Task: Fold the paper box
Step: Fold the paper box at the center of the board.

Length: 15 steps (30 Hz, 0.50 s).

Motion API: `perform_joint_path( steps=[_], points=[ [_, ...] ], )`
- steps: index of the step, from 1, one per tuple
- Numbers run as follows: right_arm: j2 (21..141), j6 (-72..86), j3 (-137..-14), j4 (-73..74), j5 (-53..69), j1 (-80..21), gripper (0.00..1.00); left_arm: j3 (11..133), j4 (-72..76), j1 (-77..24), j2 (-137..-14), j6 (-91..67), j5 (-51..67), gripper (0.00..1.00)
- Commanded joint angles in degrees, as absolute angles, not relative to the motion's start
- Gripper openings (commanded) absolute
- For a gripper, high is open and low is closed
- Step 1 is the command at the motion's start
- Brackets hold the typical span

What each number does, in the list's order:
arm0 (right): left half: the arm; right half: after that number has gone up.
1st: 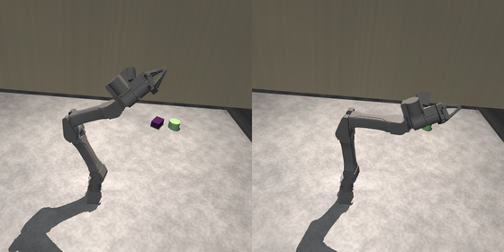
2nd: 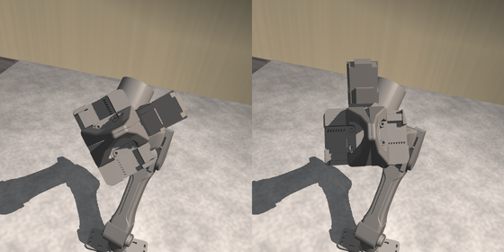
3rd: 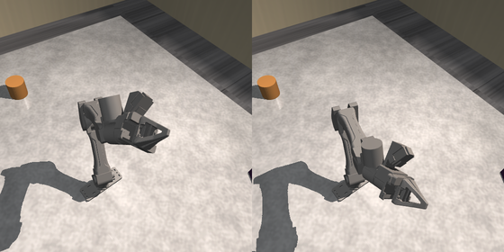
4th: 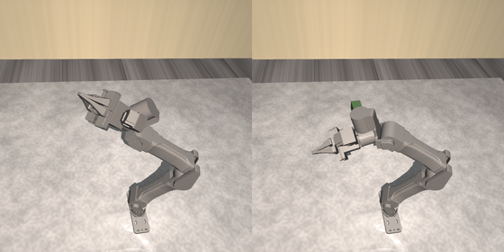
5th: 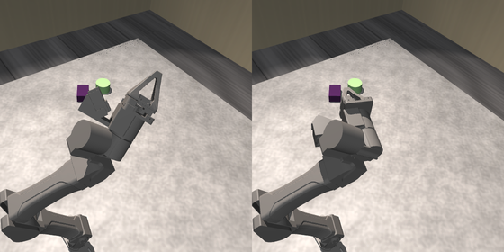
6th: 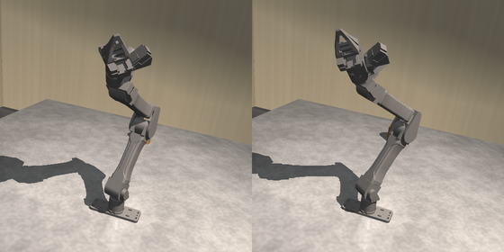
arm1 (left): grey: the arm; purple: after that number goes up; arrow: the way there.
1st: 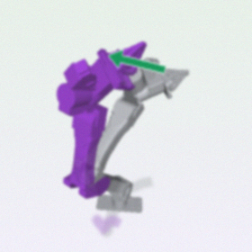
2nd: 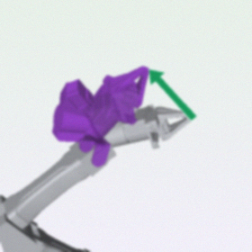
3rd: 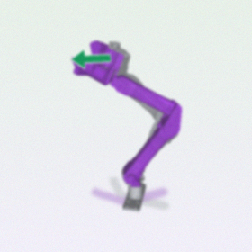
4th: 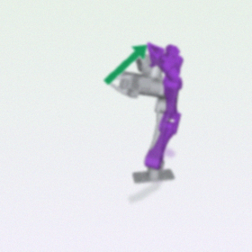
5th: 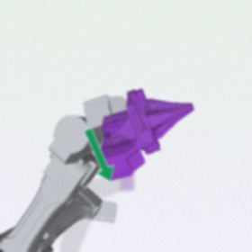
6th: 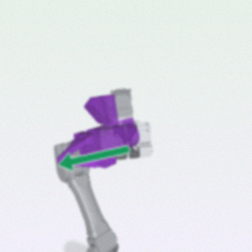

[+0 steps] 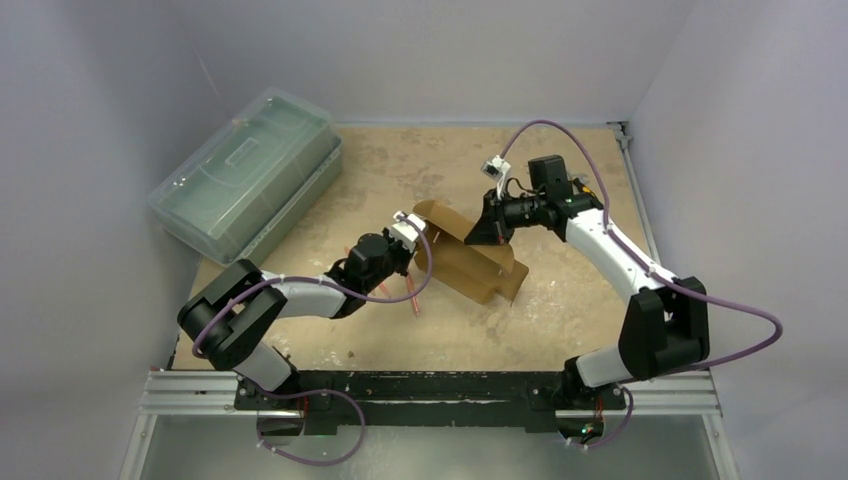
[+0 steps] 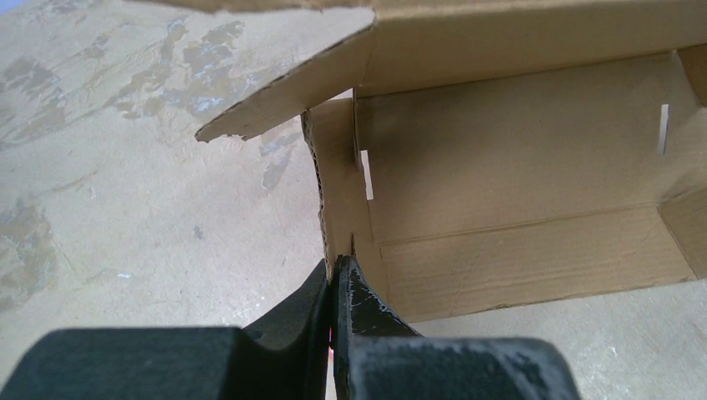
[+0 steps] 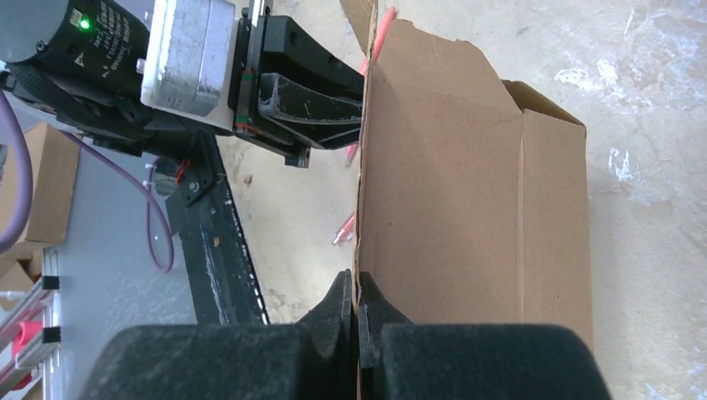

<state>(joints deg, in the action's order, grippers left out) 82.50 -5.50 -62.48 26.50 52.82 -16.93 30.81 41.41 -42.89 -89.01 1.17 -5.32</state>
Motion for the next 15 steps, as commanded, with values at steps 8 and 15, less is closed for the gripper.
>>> perform_joint_path(
  steps=[8,15],
  points=[
    [85.78,-3.47,-68.77,29.13,60.76,-16.96,0.0,27.98,46.5,-43.31,-87.96,3.52,-8.26,0.0],
    [88.47,-9.56,-72.73,38.12,64.1,-17.01,0.0,25.33,49.0,-43.36,-87.08,3.81,-8.8,0.0]
  ],
)
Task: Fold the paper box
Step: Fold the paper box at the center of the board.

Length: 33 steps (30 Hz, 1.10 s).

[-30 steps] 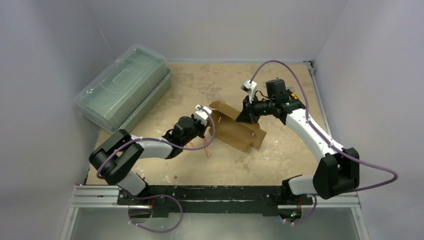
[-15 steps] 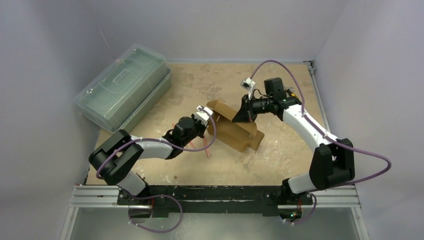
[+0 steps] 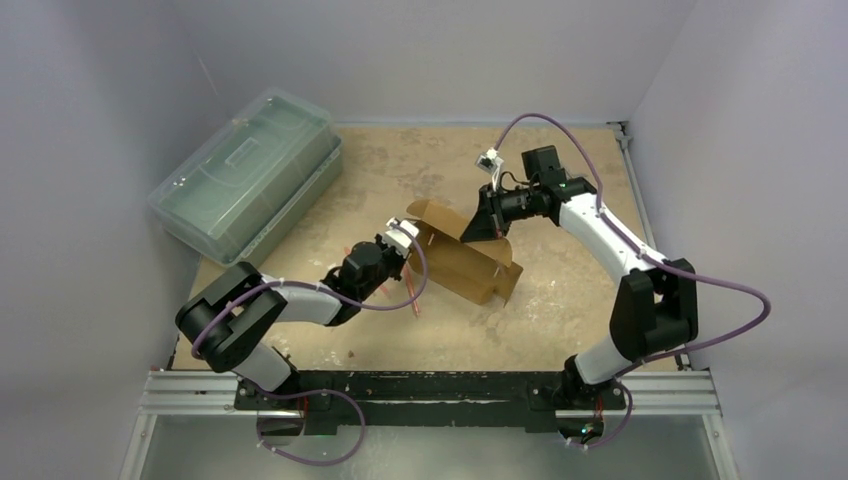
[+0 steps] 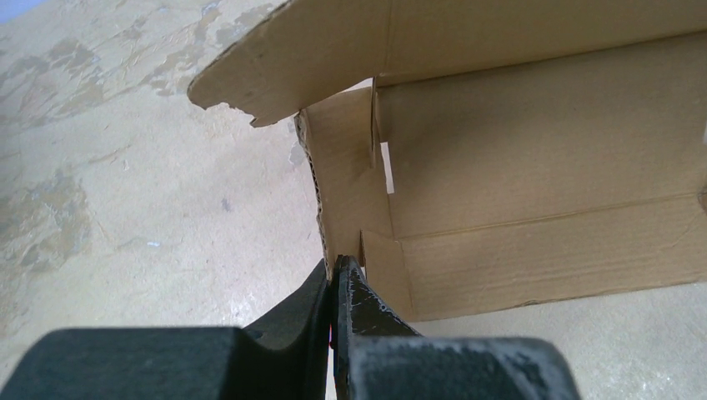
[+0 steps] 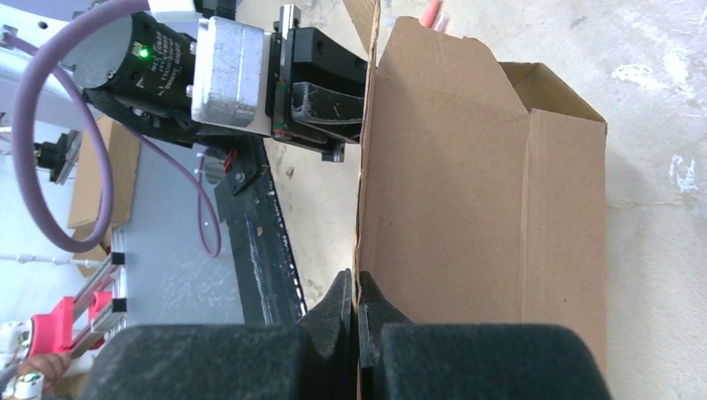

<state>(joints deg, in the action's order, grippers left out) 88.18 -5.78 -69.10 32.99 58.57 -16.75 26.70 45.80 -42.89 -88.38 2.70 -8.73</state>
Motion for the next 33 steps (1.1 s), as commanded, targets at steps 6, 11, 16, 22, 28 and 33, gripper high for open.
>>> perform_joint_path(
  steps=[6,11,16,22,28,33],
  points=[
    [87.26,-12.41,-73.59,39.72,60.23,-18.13,0.0,23.6,52.66,-43.43,-87.22,3.87,-8.39,0.0],
    [86.65,-17.0,-78.15,42.04,54.97,-18.19,0.0,27.16,54.05,-43.72,-89.45,4.79,-7.92,0.0],
    [85.31,-17.92,-81.38,40.01,49.93,-18.19,0.0,32.63,54.26,-43.82,-93.42,6.31,-7.91,0.0],
    [87.53,-23.43,-82.29,40.34,44.67,-18.19,0.0,36.54,57.49,-43.77,-99.55,7.14,-8.58,0.0],
    [87.41,-27.49,-79.19,41.2,47.79,-18.47,0.0,35.42,59.98,-43.77,-103.14,8.26,-8.7,0.0],
    [85.11,-28.76,-75.35,41.1,47.26,-22.35,0.0,31.5,62.51,-43.84,-102.47,8.42,-8.7,0.0]
  ],
)
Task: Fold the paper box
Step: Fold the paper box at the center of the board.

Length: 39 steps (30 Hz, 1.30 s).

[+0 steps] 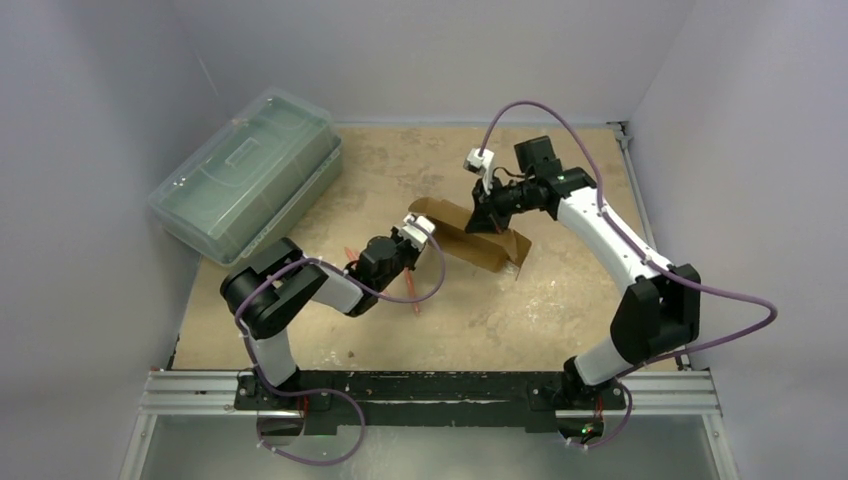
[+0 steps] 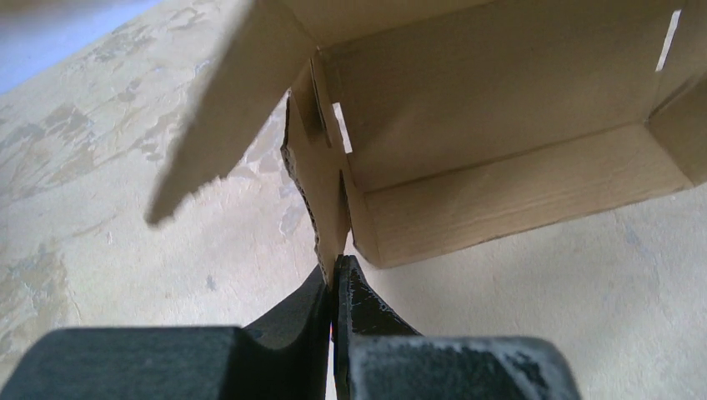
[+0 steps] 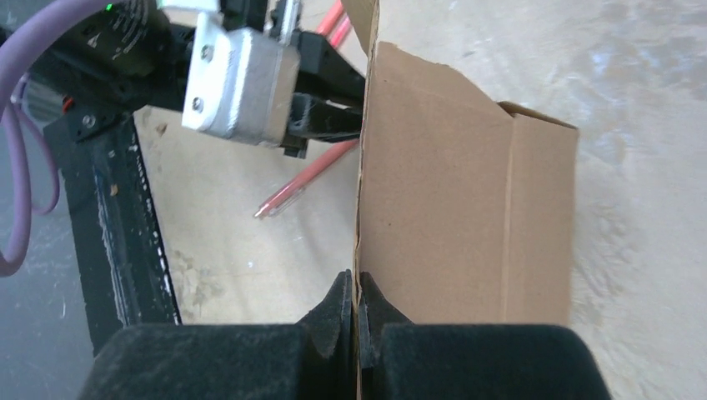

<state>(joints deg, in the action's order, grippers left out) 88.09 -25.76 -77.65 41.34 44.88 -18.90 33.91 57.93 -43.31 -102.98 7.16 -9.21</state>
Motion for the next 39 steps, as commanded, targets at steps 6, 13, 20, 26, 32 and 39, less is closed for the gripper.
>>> perform_joint_path(
  steps=[6,13,20,26,32,39],
  points=[
    [84.13,-23.43,-71.33,37.37,47.07,-23.77,0.0,27.6,64.82,-43.83,-101.06,8.31,-8.45,0.0],
    [85.09,-15.59,-70.23,32.87,49.11,-23.63,0.0,26.48,65.91,-43.83,-101.43,8.33,-7.13,0.0],
    [85.94,-12.18,-69.52,30.82,45.79,-23.55,0.0,27.56,64.23,-43.89,-101.69,6.12,-3.81,0.0],
    [85.41,-11.95,-67.78,30.34,44.29,-23.5,0.0,26.59,64.07,-43.88,-101.62,2.48,-2.34,0.07],
    [84.53,-13.96,-66.27,31.59,43.17,-23.54,0.0,26.28,63.42,-43.77,-101.28,-0.13,-1.54,0.22],
    [83.85,-15.47,-66.09,32.26,42.98,-23.55,0.0,25.83,61.07,-43.07,-98.92,-4.94,-0.27,0.4]
  ],
)
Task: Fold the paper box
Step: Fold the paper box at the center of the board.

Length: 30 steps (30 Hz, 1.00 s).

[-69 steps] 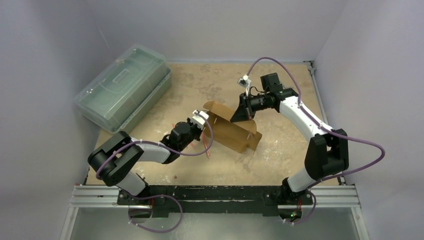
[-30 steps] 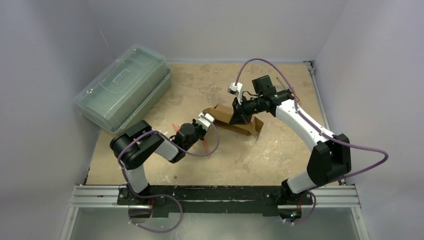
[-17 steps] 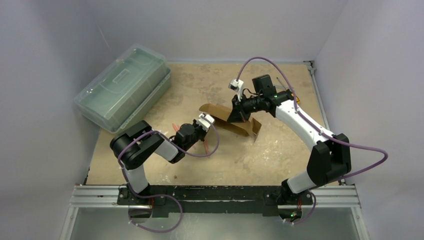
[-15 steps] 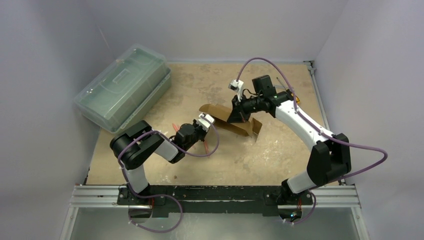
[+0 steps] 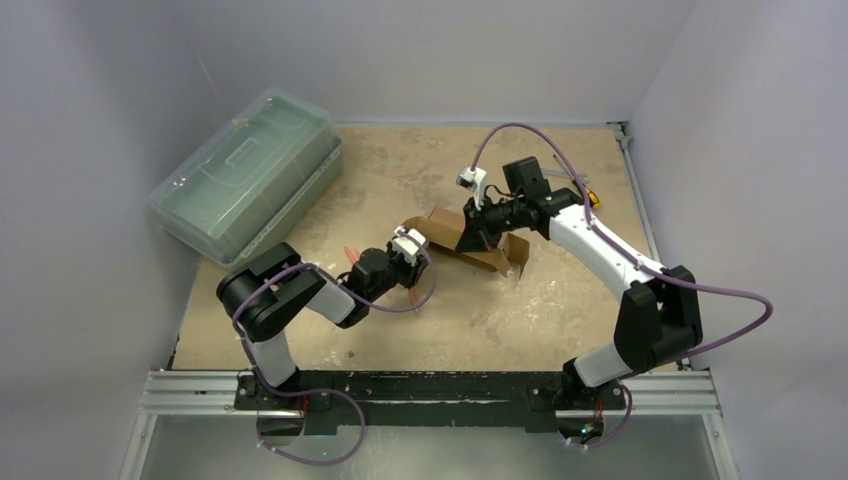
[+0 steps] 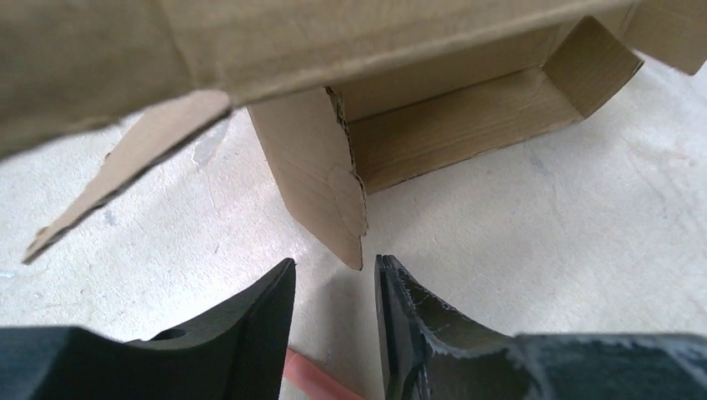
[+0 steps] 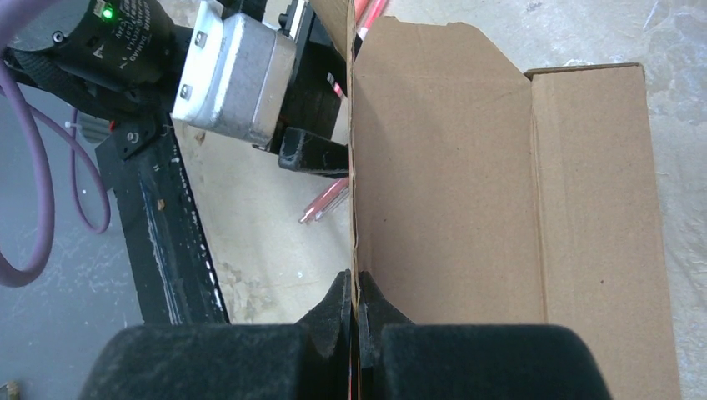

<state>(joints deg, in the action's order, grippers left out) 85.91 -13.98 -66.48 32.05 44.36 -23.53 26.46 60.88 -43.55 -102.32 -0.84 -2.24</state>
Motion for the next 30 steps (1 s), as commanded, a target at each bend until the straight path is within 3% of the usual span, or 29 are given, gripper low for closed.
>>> perform_joint_path(
  steps=[1,9,15,27,30],
  points=[
    [83.85,-15.97,-66.16,32.65,42.96,-23.5,0.0,25.56,60.96,-42.84,-98.35,-6.06,0.98,0.41],
    [83.55,-17.87,-65.88,33.92,42.71,-23.64,0.0,21.53,60.93,-38.06,-91.66,-13.05,5.47,0.44],
    [83.39,-18.02,-65.91,34.0,42.95,-23.72,0.0,18.0,62.43,-35.43,-88.63,-15.31,1.44,0.46],
    [82.57,-18.35,-65.85,34.46,44.04,-24.16,0.0,19.02,99.6,-34.63,-111.09,-13.35,5.03,0.57],
    [82.45,-18.36,-65.83,34.54,44.45,-24.09,0.0,20.25,100.88,-34.63,-112.99,-13.44,4.85,0.59]
  ],
)
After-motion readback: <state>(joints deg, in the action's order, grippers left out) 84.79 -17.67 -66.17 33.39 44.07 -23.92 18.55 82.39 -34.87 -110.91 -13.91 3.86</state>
